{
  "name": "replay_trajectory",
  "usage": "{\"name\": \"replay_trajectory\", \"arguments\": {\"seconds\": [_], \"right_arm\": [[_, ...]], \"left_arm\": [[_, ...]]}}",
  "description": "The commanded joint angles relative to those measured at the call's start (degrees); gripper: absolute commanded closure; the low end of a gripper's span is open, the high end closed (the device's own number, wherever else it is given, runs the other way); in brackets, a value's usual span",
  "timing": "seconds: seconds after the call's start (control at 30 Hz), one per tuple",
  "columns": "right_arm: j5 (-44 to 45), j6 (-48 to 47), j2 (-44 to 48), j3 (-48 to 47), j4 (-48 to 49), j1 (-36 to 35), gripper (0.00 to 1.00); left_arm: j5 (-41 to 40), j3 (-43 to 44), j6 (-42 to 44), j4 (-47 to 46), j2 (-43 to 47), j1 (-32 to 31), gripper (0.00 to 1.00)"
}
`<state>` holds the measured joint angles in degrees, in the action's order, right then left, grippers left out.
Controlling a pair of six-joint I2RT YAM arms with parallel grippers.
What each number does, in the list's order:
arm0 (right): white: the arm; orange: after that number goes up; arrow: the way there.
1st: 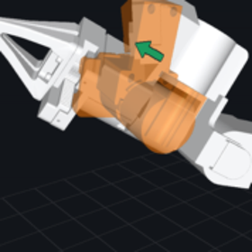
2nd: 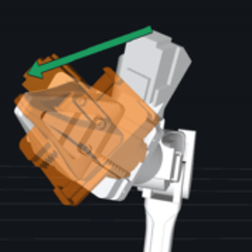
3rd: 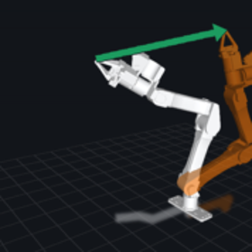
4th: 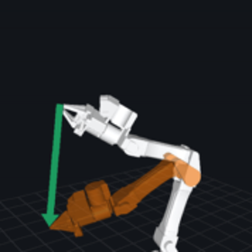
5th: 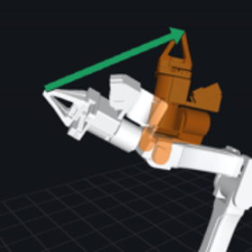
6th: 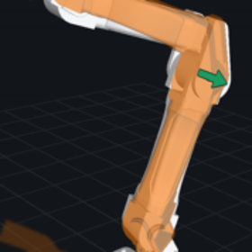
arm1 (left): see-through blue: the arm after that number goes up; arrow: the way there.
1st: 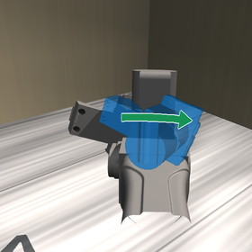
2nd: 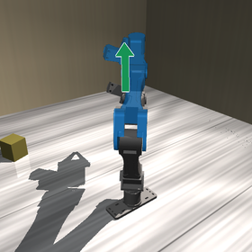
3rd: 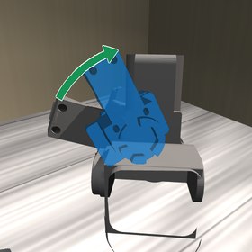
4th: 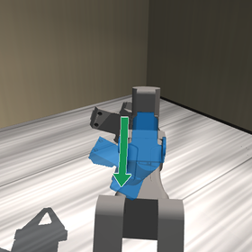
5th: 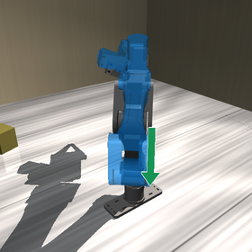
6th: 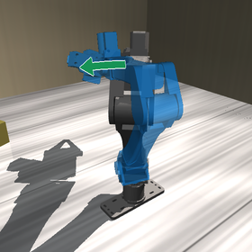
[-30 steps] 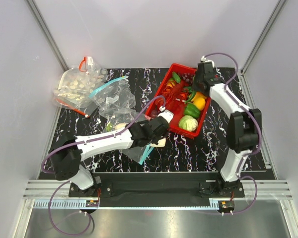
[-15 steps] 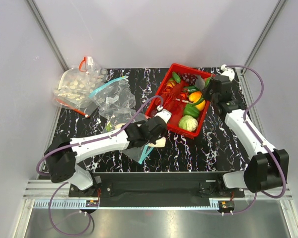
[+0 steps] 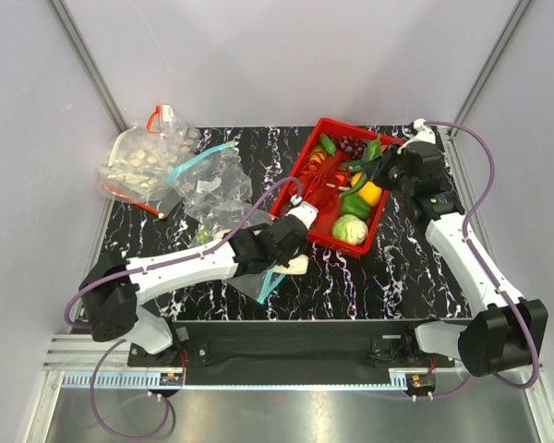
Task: Place the food in the zip-top bag and seal the zipper
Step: Pick up the fake vegetable from the bin, then place the fake vegetable in the zipper food storage bag.
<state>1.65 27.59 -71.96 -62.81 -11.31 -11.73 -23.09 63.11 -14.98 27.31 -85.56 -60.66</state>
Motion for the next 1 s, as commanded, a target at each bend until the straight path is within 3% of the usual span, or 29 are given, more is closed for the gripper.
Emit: {"name": "replay_trajectory", "arguments": {"seconds": [0.0, 0.1, 0.23, 0.4, 0.6, 0.73, 0.97], "right_arm": [[-17.09, 1.32, 2.61, 0.64, -5.64, -0.40, 1.00], [-22.73, 0.88, 4.72, 5.93, -8.28, -2.77, 1.00], [-22.13, 0.53, 7.62, 11.20, -11.54, -8.04, 1.00], [-24.76, 3.87, 11.32, 19.63, -10.40, -18.04, 1.00], [-26.34, 7.82, 15.54, 25.80, -9.00, -23.95, 1.00], [-26.79, 9.76, 12.74, 28.00, -4.08, -28.60, 1.00], [-21.87, 9.15, -0.53, 24.32, 6.72, -31.07, 1.00]], "left_arm": [[-0.64, 1.84, 1.01, -1.30, 2.06, 0.37, 1.00], [-0.46, 1.84, 1.36, -1.21, 2.24, 0.55, 1.00], [0.15, 2.01, 1.54, -1.56, 1.89, 0.98, 1.00], [1.12, 3.77, 1.71, -1.12, 0.31, 1.25, 1.00], [0.94, 5.09, 1.71, -0.86, 0.04, 1.34, 1.00], [1.21, 5.09, 1.54, -0.86, 0.65, 1.43, 1.00], [2.43, 4.21, 1.19, -0.94, 2.15, 1.43, 1.00]]}}
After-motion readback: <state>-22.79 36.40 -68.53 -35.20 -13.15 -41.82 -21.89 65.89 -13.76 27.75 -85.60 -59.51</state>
